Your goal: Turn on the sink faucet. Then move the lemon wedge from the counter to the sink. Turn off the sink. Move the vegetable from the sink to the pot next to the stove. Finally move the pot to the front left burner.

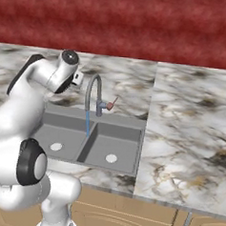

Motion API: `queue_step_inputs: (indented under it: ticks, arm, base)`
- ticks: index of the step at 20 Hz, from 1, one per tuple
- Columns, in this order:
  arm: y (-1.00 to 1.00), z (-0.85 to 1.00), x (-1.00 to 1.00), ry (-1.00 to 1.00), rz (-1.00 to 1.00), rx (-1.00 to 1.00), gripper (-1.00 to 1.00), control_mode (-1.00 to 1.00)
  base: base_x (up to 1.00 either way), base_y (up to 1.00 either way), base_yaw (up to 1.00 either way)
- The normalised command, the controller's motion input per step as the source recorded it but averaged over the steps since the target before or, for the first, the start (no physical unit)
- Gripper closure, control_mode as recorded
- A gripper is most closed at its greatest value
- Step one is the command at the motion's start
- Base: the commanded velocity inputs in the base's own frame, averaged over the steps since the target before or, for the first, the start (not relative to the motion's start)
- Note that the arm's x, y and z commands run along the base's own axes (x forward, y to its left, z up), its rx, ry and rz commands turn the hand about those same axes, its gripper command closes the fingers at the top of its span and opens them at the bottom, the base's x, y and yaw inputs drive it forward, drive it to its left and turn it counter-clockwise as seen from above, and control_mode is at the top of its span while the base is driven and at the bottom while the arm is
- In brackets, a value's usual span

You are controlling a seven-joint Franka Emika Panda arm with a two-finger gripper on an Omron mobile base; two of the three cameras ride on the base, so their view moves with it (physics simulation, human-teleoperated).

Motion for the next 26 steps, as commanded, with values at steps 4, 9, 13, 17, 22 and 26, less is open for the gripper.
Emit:
queue_step_inputs:
  ticks: [4,9,13,17,22,26]
  arm:
    - [0.79,-0.41,-0.45,0.16,0.07,-0.17,-1.0,-1.0]
    - [0.63,-0.52,-0.49,0.12,0.13,-0.13,-1.0,-1.0]
    - [0.72,-0.52,-0.42,0.14,0.09,-0.1,-1.0,-1.0]
    - [0.85,-0.47,-0.36,0.15,0.04,-0.09,-1.0,-1.0]
    - [0.88,-0.33,-0.35,0.17,0.01,-0.08,-1.0,-1.0]
    - [0.84,-0.27,-0.36,0.18,0.0,-0.07,-1.0,-1.0]
  base:
    - [0.0,0.0,0.0]
    - [0.0,0.0,0.0]
    - [0.0,0.0,0.0]
    - [0.0,0.0,0.0]
    - [0.0,0.0,0.0]
    - [0.0,0.0,0.0]
